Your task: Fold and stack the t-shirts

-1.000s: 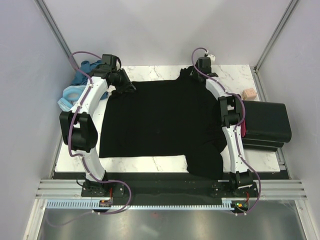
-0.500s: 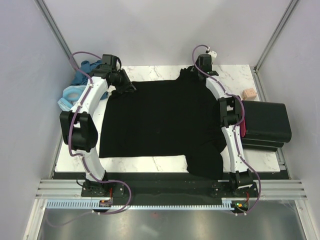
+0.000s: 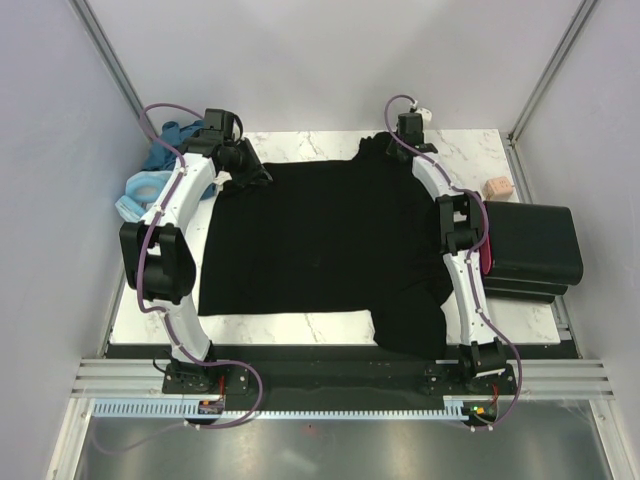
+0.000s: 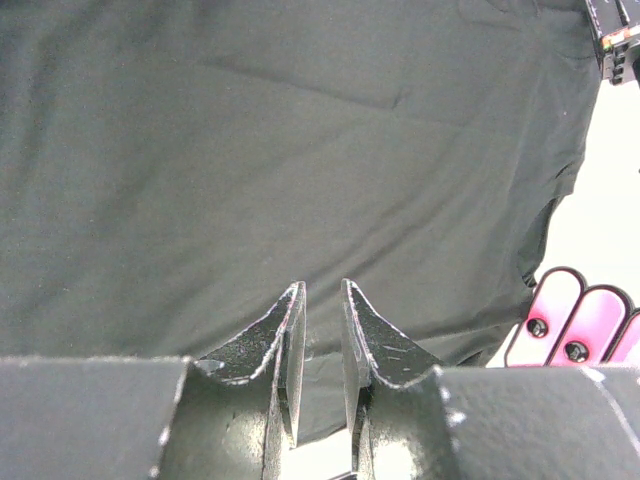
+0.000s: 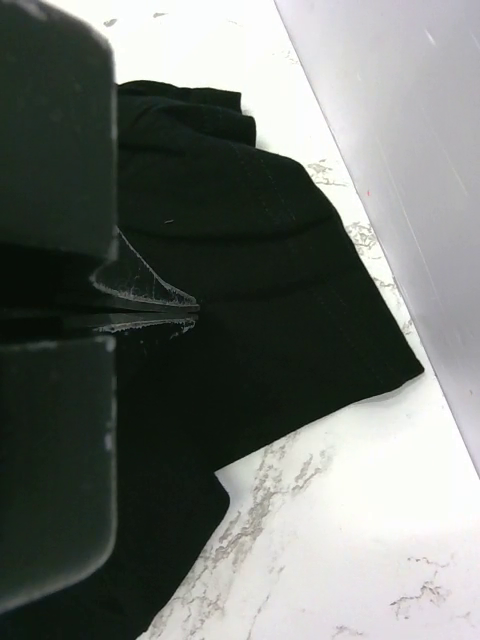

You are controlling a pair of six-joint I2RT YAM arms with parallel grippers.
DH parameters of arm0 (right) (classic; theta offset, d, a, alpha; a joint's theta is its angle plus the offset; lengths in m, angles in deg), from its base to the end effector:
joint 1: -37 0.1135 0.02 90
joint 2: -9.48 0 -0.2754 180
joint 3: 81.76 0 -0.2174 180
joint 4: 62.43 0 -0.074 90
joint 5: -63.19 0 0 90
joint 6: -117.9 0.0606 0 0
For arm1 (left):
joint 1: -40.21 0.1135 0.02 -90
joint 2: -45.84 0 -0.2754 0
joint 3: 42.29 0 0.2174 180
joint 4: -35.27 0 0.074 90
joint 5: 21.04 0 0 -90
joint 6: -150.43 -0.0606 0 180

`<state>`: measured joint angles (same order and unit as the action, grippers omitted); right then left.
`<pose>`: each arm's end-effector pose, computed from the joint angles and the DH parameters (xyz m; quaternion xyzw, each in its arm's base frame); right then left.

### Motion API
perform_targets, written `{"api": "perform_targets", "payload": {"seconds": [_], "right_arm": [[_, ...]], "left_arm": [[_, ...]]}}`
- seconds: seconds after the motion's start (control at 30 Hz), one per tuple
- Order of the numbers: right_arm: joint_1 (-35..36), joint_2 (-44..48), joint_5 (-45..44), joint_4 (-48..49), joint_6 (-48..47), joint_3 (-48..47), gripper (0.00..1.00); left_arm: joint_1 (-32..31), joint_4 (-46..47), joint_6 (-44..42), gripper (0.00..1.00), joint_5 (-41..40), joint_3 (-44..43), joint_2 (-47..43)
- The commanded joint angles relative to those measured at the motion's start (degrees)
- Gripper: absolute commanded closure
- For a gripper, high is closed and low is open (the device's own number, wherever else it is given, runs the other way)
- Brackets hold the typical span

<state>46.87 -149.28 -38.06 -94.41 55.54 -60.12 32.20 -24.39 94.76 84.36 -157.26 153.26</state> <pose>0.5998 0.0924 0.1403 0.1814 0.8542 0.0729 0.4817 0.3932 -0.0716 0.3003 -0.1710 0.9226 -0.2344 0.2543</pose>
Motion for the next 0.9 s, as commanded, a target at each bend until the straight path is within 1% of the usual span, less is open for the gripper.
{"api": "perform_targets", "payload": {"seconds": [0.0,0.07,0.1,0.2,0.27,0.33,0.43,0.47,0.5,0.53,0.6,0.63,0.73,0.87], "right_arm": [[-0.1,1.4,1.2,0.9,0.1,0.7,1.00],[-0.2,3.1,0.9,3.4,0.4,4.1,1.00],[-0.1,4.4,1.0,5.5,0.6,4.9,1.00],[0.1,6.3,0.8,7.5,0.7,5.7,1.00],[0.2,7.1,1.1,8.1,0.7,5.8,1.00],[0.3,8.4,0.8,6.6,0.2,5.9,1.00],[0.4,12.0,-0.2,8.1,-1.8,11.0,1.00],[0.3,13.0,-0.3,9.9,-3.5,14.7,0.89],[0.3,14.0,-0.4,12.3,-4.2,15.6,0.81],[0.5,14.0,-0.4,12.7,-4.8,15.9,0.74],[0.4,13.0,-0.6,12.8,-6.4,14.0,0.56],[0.6,12.3,-0.9,12.9,-6.8,13.2,0.54],[0.6,10.7,-1.6,12.5,-6.6,11.0,0.59],[0.9,10.4,-3.3,13.2,-6.5,11.6,0.58]], "left_arm": [[-0.1,-0.1,-0.1,0.73,0.9,-0.5,0.3],[-0.1,-0.2,-0.2,0.73,0.9,-0.1,0.3],[-0.1,-0.1,-0.3,0.73,0.8,0.2,0.0],[-0.1,-0.1,-0.3,0.73,0.9,0.8,-0.4],[-0.1,-0.1,-0.3,0.73,0.9,0.9,-0.3],[-0.1,0.0,-0.1,0.73,0.8,0.9,-0.2],[-0.1,0.0,0.1,0.73,1.0,1.0,-0.2],[-0.1,0.1,0.0,0.73,1.1,1.0,-0.3],[-0.1,0.1,0.1,0.74,1.1,1.2,-0.3],[-0.1,0.2,0.0,0.74,1.2,1.3,-0.4],[-0.1,0.6,0.0,0.74,1.3,1.7,-0.5],[-0.2,0.7,-0.2,0.74,1.3,1.7,-0.6],[-0.2,1.7,-0.2,0.74,1.3,2.6,-0.8],[-0.2,2.1,-0.4,0.75,1.3,3.4,-1.2]]}}
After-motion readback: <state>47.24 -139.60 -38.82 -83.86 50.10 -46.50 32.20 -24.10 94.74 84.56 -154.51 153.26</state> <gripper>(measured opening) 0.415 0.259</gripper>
